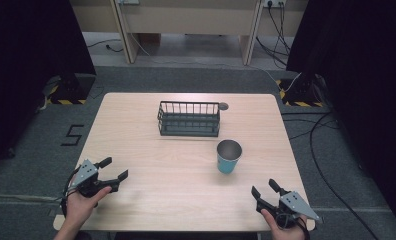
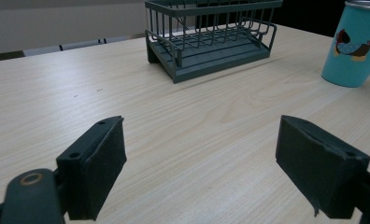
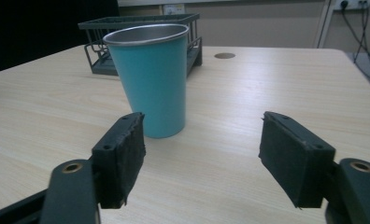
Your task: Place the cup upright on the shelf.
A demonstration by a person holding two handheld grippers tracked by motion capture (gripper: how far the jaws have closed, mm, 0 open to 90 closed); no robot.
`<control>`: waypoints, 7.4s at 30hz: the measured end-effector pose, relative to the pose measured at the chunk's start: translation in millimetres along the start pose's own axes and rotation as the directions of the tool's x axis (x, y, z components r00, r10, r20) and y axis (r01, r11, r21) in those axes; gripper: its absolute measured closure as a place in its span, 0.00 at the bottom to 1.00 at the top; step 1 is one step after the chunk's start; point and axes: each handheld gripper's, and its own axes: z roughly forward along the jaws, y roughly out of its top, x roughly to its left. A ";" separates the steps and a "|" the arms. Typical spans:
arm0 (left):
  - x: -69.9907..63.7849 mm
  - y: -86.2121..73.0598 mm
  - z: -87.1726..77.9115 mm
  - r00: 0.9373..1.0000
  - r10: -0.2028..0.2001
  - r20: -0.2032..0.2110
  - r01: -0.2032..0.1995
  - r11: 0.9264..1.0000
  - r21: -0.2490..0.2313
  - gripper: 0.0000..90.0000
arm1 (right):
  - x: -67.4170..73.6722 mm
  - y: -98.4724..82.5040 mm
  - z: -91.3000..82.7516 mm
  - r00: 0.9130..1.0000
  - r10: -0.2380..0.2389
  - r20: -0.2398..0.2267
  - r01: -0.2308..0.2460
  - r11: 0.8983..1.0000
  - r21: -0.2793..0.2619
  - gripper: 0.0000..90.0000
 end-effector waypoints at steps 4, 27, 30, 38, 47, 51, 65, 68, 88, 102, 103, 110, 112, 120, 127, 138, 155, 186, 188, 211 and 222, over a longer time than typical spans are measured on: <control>-0.6 -0.3 0.8 1.000 0.003 0.009 -0.003 1.000 -0.002 0.17 | 3.5 -0.3 4.3 1.000 -0.018 -0.024 0.018 1.000 0.003 0.29; 1.8 -1.4 2.9 1.000 -0.020 0.014 0.020 1.000 -0.007 0.17 | 19.5 23.9 84.5 0.988 -0.061 -0.139 0.069 0.996 0.059 0.19; 2.0 -1.6 3.5 1.000 -0.021 0.015 0.021 1.000 -0.005 0.17 | 20.7 24.4 90.8 0.988 -0.067 -0.139 0.076 0.995 0.065 0.18; 1.7 -1.3 4.2 1.000 -0.023 0.016 0.024 1.000 -0.005 0.17 | 22.8 24.6 111.5 0.989 -0.071 -0.133 0.083 0.993 0.083 0.18; 1.1 -1.2 5.2 1.000 -0.020 0.017 0.020 1.000 -0.004 0.17 | 24.8 27.7 128.2 0.989 -0.072 -0.129 0.084 0.993 0.088 0.17; 0.9 -1.0 5.3 1.000 -0.015 0.021 0.015 1.000 -0.002 0.17 | 24.7 28.9 134.4 0.988 -0.083 -0.126 0.095 0.992 0.086 0.17; 0.7 -0.9 5.3 1.000 -0.014 0.023 0.014 1.000 -0.003 0.17 | 26.9 31.1 140.4 0.987 -0.085 -0.138 0.095 0.993 0.063 0.20; 0.8 -1.0 5.4 1.000 -0.014 0.023 0.015 1.000 -0.003 0.17 | 27.7 32.8 140.0 0.986 -0.088 -0.144 0.097 0.994 0.058 0.20; 0.4 -0.8 5.3 1.000 -0.011 0.023 0.011 1.000 -0.003 0.17 | 41.3 63.4 144.8 0.979 -0.109 -0.170 0.110 0.994 -0.004 0.20; 0.0 -0.7 5.5 1.000 -0.009 0.025 0.009 1.000 -0.001 0.17 | 48.2 93.4 161.3 0.977 -0.125 -0.174 0.120 0.992 -0.037 0.20; 0.0 -0.7 5.5 1.000 -0.009 0.025 0.009 1.000 -0.001 0.17 | 48.5 94.9 162.6 0.977 -0.122 -0.174 0.117 0.992 -0.038 0.20; -0.2 -0.6 5.4 1.000 -0.009 0.026 0.009 1.000 -0.002 0.17 | 51.6 103.9 172.6 0.978 -0.121 -0.173 0.115 0.992 -0.047 0.20; -0.1 -0.6 5.4 1.000 -0.008 0.026 0.008 1.000 -0.001 0.17 | 53.1 106.8 176.1 0.977 -0.123 -0.173 0.116 0.992 -0.048 0.20; -0.2 -0.5 5.4 1.000 -0.008 0.028 0.008 1.000 -0.003 0.18 | 56.5 115.1 184.7 0.978 -0.120 -0.171 0.112 0.992 -0.057 0.20; -0.4 -0.5 5.5 1.000 -0.006 0.030 0.007 1.000 -0.003 0.18 | 59.5 122.6 192.2 0.978 -0.122 -0.171 0.113 0.992 -0.064 0.20; -0.5 -0.4 5.6 1.000 -0.006 0.031 0.006 1.000 -0.004 0.18 | 63.0 137.7 204.1 0.978 -0.121 -0.171 0.109 0.991 -0.078 0.20; -0.5 -0.5 5.6 0.999 -0.009 0.034 0.010 1.000 -0.006 0.18 | 65.9 153.5 226.1 0.980 -0.110 -0.166 0.099 0.992 -0.074 0.20; 0.0 -0.6 5.3 0.999 -0.018 0.040 0.018 1.000 -0.016 0.18 | 69.8 174.2 289.2 0.987 -0.078 -0.139 0.078 0.997 -0.005 0.20; 0.0 -0.6 5.2 0.999 -0.016 0.040 0.017 1.000 -0.016 0.17 | 69.5 174.0 290.8 0.987 -0.079 -0.137 0.079 0.997 -0.003 0.20; 0.8 -0.5 4.6 0.999 -0.017 0.044 0.018 1.000 -0.018 0.18 | 70.3 162.4 323.1 0.995 -0.038 -0.096 0.045 0.996 0.076 0.20; 0.7 -0.5 4.9 0.999 -0.017 0.046 0.018 1.000 -0.017 0.18 | 72.0 153.2 329.4 0.995 -0.043 -0.087 0.054 0.990 0.129 0.20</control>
